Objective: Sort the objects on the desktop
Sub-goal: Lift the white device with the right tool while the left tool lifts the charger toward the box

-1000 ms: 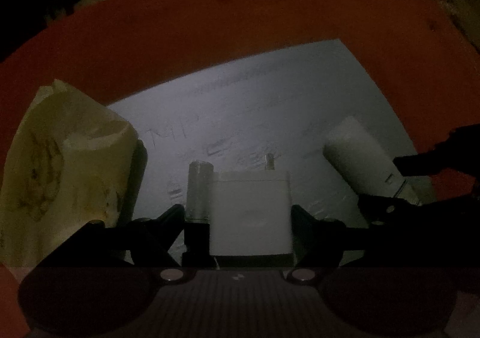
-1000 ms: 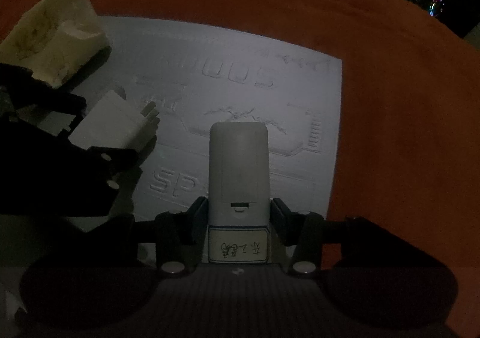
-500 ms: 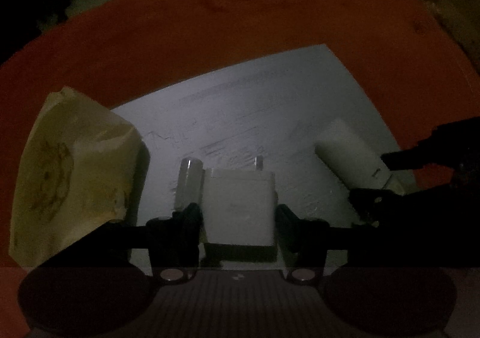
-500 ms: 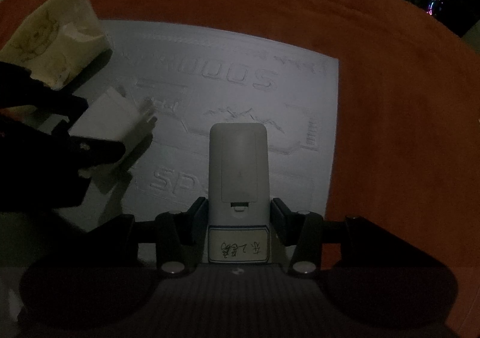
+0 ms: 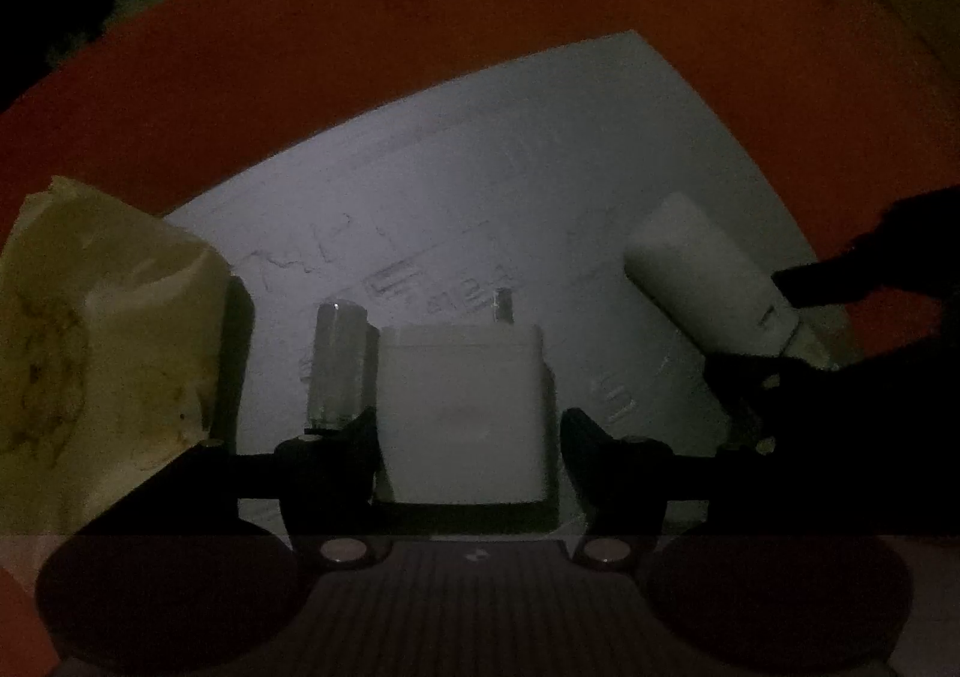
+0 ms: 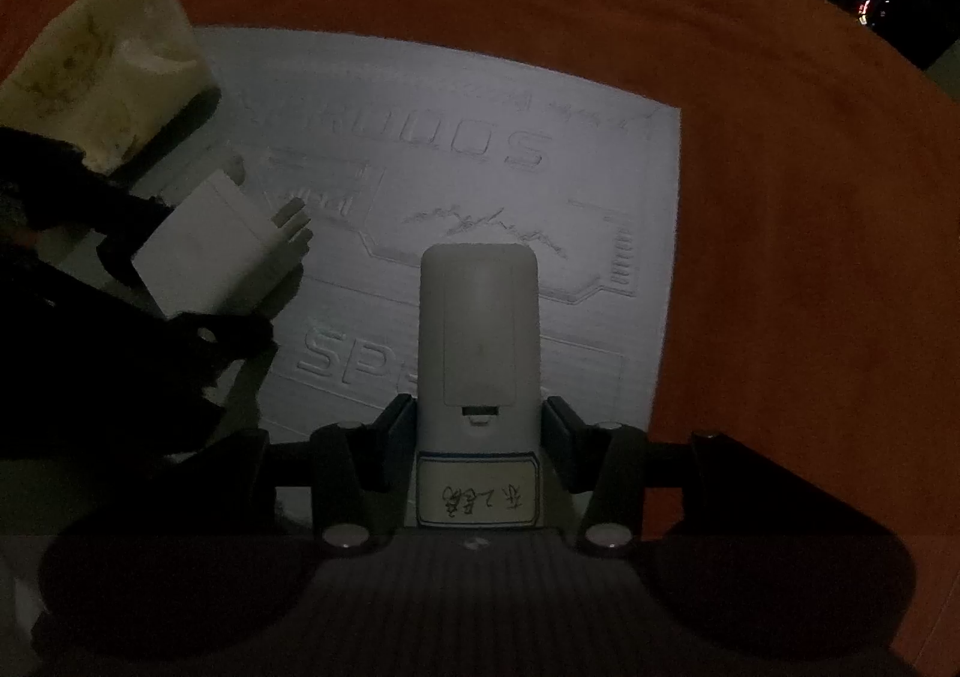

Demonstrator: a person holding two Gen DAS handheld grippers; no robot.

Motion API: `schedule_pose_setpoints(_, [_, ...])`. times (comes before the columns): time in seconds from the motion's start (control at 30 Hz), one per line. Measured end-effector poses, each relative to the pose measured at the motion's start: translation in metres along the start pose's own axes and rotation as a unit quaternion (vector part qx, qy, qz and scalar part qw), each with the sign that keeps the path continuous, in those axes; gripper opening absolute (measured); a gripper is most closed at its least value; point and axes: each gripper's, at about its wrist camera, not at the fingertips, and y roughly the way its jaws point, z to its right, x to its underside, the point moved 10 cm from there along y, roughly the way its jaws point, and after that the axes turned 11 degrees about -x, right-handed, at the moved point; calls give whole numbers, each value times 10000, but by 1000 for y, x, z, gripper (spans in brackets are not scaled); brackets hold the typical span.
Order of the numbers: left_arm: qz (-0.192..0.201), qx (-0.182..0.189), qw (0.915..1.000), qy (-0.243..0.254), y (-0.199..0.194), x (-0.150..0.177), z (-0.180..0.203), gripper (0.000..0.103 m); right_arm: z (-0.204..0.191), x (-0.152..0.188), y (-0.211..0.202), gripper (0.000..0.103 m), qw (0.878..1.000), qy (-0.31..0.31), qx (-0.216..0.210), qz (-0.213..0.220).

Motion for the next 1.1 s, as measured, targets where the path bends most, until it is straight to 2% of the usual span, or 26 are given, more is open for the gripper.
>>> schedule_pose_setpoints(0.07, [76, 72, 9999, -33, -5, 0, 1, 51, 0, -1, 0, 49, 10000, -21, 62, 35])
schedule_pose_setpoints(0.2, [349, -26, 9994, 79, -17, 4, 3, 51, -2, -3, -7, 48, 9998, -46, 46, 183])
schedule_pose_setpoints(0.5, [508, -80, 9985, -169, -49, -2, -12, 51, -5, -13, -35, 48, 9990, 151, -104, 400])
schedule_pose_setpoints(0.77, [627, -185, 9977, -159, -89, 0, -19, 51, -15, -25, -79, 48, 9976, 183, -92, 663])
schedule_pose_setpoints(0.93, [581, -223, 9980, -54, -116, 19, -24, 51, -25, -24, -101, 48, 9976, 86, -13, 692])
schedule_pose_setpoints(1.1, [620, -183, 9978, -130, -147, 44, -26, 51, -39, -17, -141, 48, 9965, -63, -86, 828])
